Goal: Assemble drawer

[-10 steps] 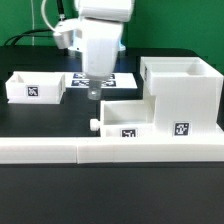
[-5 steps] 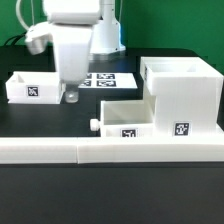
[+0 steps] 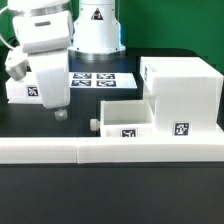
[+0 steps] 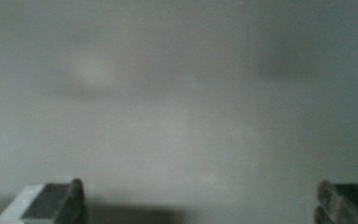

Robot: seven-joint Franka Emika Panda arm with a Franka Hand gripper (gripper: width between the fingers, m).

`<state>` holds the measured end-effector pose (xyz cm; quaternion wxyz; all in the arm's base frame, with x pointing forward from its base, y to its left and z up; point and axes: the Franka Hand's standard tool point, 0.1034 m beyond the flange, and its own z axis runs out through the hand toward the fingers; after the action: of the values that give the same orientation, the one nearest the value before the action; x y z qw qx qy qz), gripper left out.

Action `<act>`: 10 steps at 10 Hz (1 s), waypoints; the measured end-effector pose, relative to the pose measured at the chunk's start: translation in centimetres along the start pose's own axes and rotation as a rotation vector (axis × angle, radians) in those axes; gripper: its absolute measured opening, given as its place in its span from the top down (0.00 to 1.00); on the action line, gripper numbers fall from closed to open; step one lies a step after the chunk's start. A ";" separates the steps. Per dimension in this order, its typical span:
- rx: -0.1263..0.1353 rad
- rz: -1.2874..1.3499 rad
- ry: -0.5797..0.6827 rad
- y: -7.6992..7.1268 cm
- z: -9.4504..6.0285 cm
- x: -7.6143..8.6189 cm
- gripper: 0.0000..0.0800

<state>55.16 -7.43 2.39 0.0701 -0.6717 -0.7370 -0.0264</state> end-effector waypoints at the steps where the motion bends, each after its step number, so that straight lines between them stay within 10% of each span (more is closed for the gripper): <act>1: 0.006 0.007 0.007 0.0 0.4 0.8 0.19; 10: 0.016 0.113 0.020 0.4 1.4 4.0 0.19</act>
Offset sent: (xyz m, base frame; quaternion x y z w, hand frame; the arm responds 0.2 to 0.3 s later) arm 0.0067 0.0295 -0.0023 -0.0007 0.0090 0.0275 0.9996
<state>55.14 -3.29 1.53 0.0844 -0.7113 -0.6974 -0.0231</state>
